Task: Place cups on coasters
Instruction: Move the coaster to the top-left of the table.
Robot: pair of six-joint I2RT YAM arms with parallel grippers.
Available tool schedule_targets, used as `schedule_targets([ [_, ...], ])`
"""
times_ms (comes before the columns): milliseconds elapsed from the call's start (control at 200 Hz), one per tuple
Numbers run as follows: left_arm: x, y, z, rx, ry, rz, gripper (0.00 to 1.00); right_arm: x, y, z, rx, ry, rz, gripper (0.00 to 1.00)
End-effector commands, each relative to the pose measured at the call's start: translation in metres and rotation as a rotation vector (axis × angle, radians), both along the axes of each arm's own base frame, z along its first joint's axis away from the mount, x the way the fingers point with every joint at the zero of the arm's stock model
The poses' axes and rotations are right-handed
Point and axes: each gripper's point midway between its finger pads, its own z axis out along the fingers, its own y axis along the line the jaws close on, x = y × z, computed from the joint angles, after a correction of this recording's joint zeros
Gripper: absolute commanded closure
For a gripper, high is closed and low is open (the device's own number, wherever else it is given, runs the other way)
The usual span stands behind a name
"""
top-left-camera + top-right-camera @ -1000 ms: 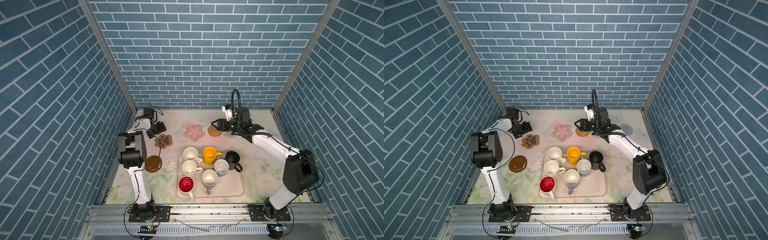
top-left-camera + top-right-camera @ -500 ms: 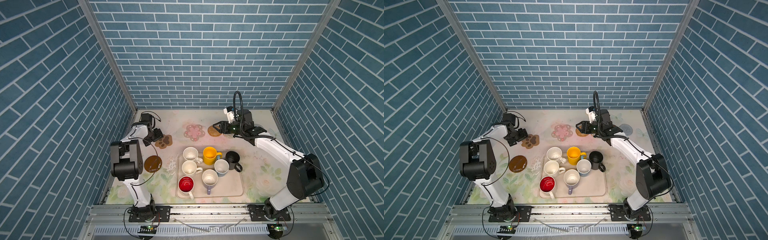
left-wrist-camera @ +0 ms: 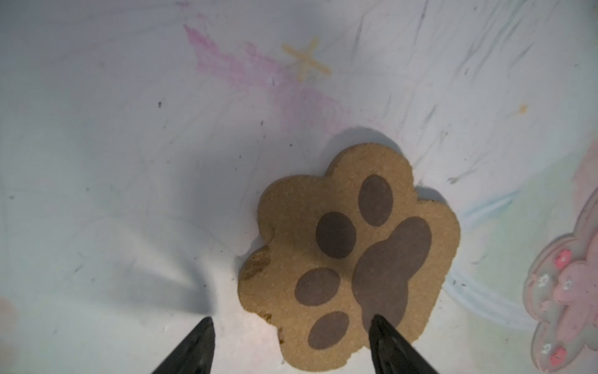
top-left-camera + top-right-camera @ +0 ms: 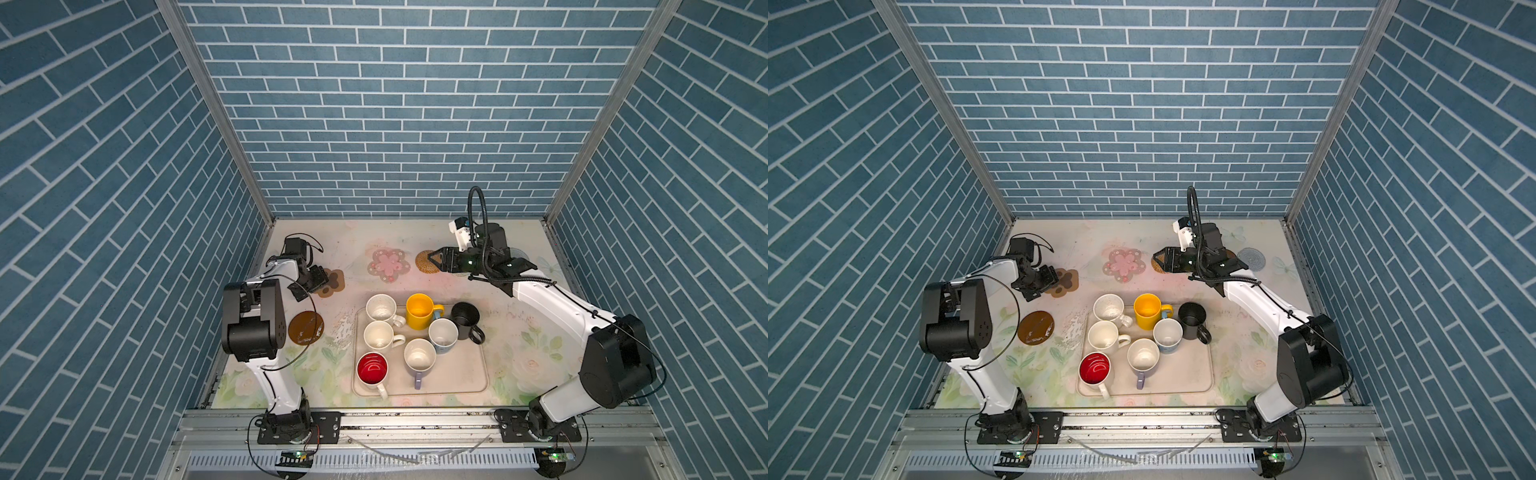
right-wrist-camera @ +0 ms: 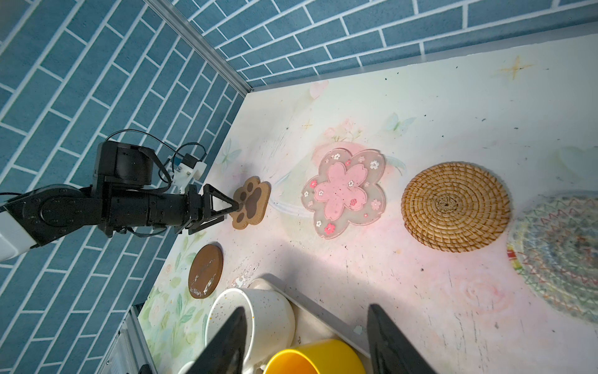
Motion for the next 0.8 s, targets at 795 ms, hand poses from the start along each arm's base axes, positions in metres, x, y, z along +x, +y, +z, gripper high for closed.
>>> schedule_targets([
  [795,0.057,-0.074,-0.027,-0.126,-0.059,0.017,0.32,-0.019,-0.018,-0.005,-0.071,0.030,-0.036,0.40],
])
